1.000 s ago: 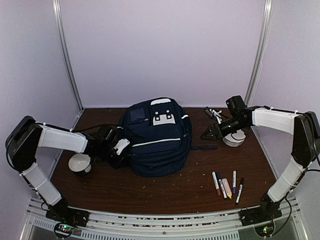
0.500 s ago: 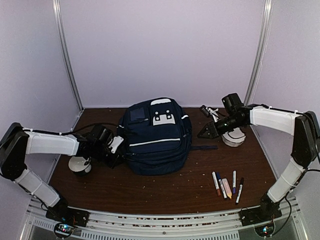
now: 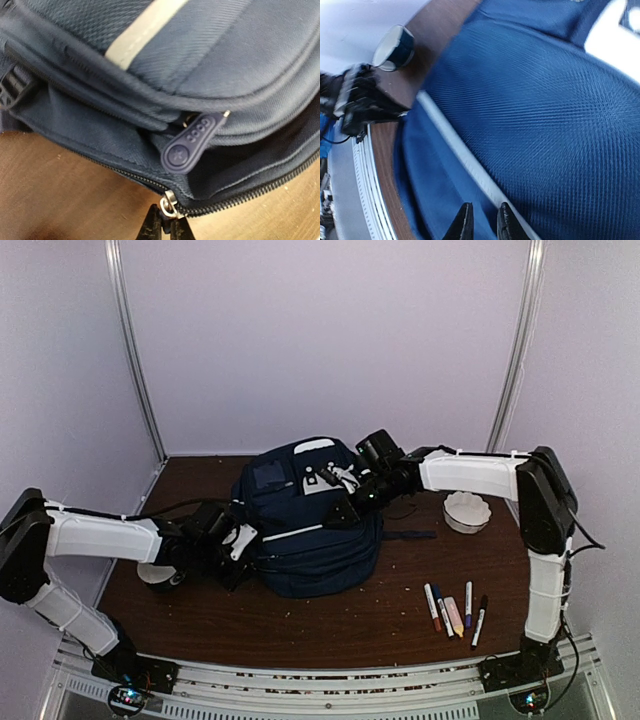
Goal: Pack the student bag
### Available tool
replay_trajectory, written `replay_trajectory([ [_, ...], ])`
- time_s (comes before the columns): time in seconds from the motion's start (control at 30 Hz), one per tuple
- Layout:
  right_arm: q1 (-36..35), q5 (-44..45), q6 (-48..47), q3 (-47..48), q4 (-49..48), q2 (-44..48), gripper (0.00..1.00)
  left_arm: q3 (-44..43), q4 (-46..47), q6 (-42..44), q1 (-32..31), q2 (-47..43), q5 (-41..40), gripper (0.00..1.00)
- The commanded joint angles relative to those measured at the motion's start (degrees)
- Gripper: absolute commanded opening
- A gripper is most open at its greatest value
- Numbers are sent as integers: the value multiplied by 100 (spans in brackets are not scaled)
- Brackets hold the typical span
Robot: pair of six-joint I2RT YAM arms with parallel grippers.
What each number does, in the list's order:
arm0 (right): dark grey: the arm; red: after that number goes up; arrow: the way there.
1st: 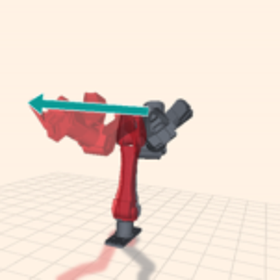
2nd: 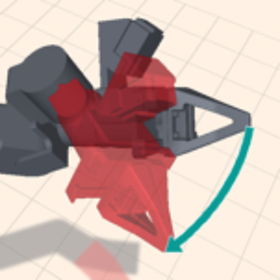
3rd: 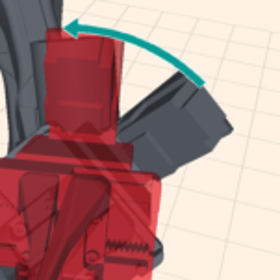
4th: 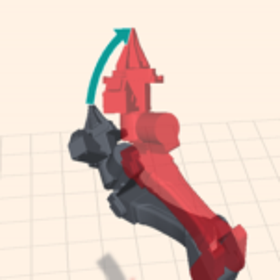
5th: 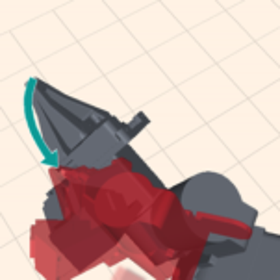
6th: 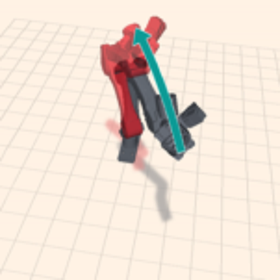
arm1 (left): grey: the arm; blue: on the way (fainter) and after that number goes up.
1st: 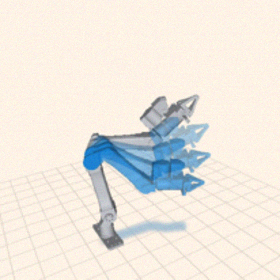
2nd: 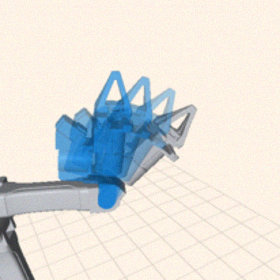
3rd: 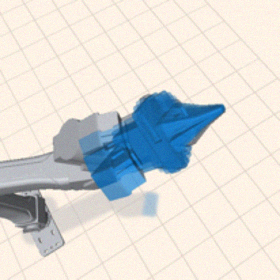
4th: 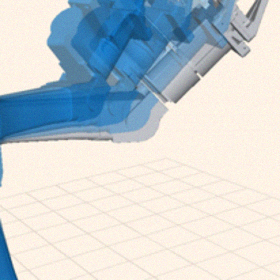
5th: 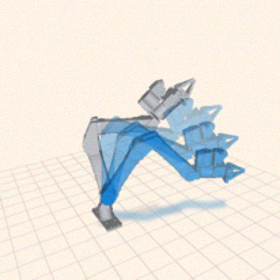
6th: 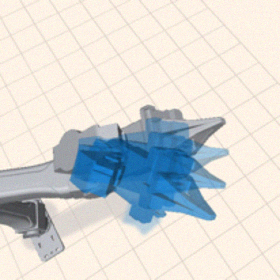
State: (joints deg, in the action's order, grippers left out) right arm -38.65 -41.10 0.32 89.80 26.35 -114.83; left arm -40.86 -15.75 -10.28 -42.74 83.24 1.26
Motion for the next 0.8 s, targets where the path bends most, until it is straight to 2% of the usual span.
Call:
replay_trajectory([
  [0.0, -27, -209, 680, 567, 212, -744, 17, 76, -174, -1, -295, -275, -177, 0],
  [0.2, -150, -82, 964, 857, 343, -1289, 16, -72, -401, 15, -603, -339, -314, 0],
  [0.4, -151, -48, 1135, 971, 362, -1579, 15, -265, -390, 247, -1284, -302, -312, 0],
  [0.77, -151, -108, 1203, 1067, 445, -1875, 12, -1292, -453, 746, -1874, 653, -33, 0],
])
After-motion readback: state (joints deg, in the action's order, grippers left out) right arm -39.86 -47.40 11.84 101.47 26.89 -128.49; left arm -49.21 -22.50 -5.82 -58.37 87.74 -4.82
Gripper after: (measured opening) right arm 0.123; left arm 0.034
